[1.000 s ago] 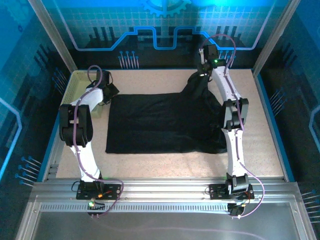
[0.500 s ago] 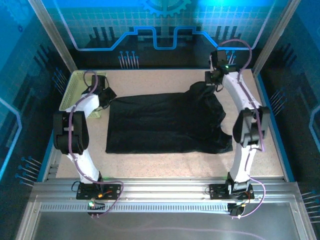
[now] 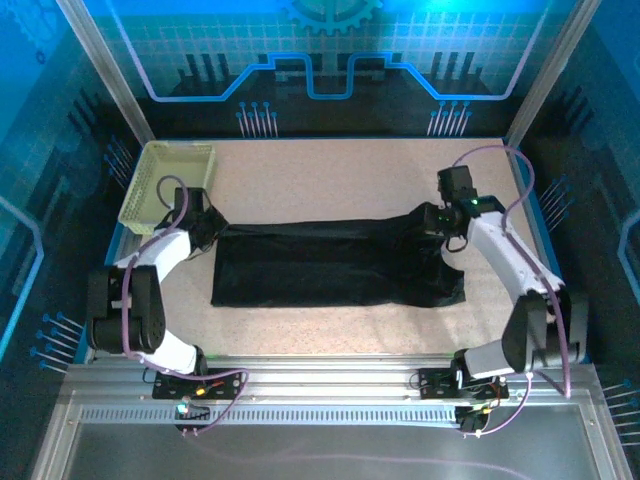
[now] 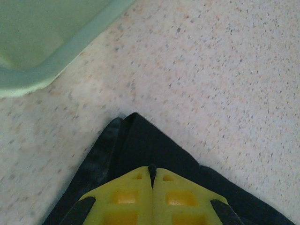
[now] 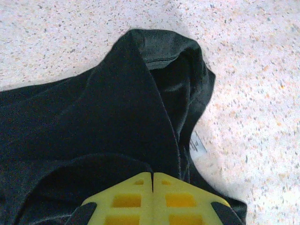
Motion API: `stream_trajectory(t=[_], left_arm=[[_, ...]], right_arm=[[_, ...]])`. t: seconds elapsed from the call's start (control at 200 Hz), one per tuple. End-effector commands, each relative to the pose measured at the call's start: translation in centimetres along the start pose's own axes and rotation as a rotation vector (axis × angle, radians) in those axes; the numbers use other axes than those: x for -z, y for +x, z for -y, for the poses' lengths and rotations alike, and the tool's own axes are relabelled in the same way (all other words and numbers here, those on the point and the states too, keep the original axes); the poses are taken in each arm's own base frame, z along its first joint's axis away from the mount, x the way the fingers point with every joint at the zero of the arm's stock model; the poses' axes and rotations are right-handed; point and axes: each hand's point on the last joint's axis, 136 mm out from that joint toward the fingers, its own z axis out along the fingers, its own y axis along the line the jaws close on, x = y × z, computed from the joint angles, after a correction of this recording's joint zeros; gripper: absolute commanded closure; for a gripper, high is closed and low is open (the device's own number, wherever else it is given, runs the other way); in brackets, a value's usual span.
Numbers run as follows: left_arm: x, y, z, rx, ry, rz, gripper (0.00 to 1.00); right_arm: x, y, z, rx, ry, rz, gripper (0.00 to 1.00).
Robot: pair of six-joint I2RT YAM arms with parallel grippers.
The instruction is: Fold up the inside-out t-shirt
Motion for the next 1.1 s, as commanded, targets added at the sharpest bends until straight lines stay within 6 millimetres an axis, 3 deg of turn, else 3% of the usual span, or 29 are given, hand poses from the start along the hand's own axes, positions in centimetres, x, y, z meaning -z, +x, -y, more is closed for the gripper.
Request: stream_trajectory(t=[0.0, 0.18, 0.32, 0.345, 0.465, 0.665, 0.765, 0.835, 0.91, 0.96, 1.035, 1.095], left_arm=[[1.6, -0.3, -1.4, 0.041, -0.02, 0.063, 1.0], [3.4, 1.3, -4.6, 0.068, -0.081, 0.107, 1.0], [3.4, 2.2, -5.7, 0.038, -0.119, 0.088, 1.0], [3.3, 2.5, -5.9, 0.043, -0.119, 0.081, 1.0], [2.9, 4.3, -6.9, 0.076, -0.116, 0.045, 1.0], [3.2, 6.8, -9.4, 0.153, -0.152, 0.018, 1.0], [3.3, 7.7, -10.2, 0.175, -0.187, -0.01, 0.92], [3.3, 7.6, -10.2, 0.166, -0.194, -0.014, 0.8], [4.0, 6.7, -10.3, 0.154, -0.233, 0.005, 0.55], [5.0, 5.7, -10.0, 0.149, -0.243, 0.038, 0.47], [6.8, 4.0, -8.8, 0.137, -0.214, 0.1, 0.4], [8.3, 2.6, -7.5, 0.131, -0.167, 0.15, 0.37]], right_arm=[[1.4, 2.5, 0.8, -0.062, 0.013, -0.024, 1.0], [2.0, 6.5, 1.9, -0.118, 0.037, -0.077, 1.0], [2.0, 8.5, 1.9, -0.127, 0.044, -0.09, 1.0], [1.5, 9.7, 2.3, -0.132, 0.063, -0.117, 1.0], [1.2, 11.9, 3.7, -0.187, 0.123, -0.152, 1.0], [-0.1, 14.7, 4.1, -0.263, 0.135, -0.204, 1.0], [-0.5, 15.0, 4.1, -0.273, 0.144, -0.22, 1.0], [-0.4, 14.7, 4.0, -0.271, 0.14, -0.219, 0.84], [0.1, 14.2, 4.2, -0.264, 0.155, -0.204, 0.65], [0.9, 13.5, 4.9, -0.256, 0.187, -0.177, 0.52], [2.6, 11.7, 5.3, -0.238, 0.197, -0.103, 0.48], [3.7, 9.7, 4.3, -0.207, 0.137, -0.03, 0.45]])
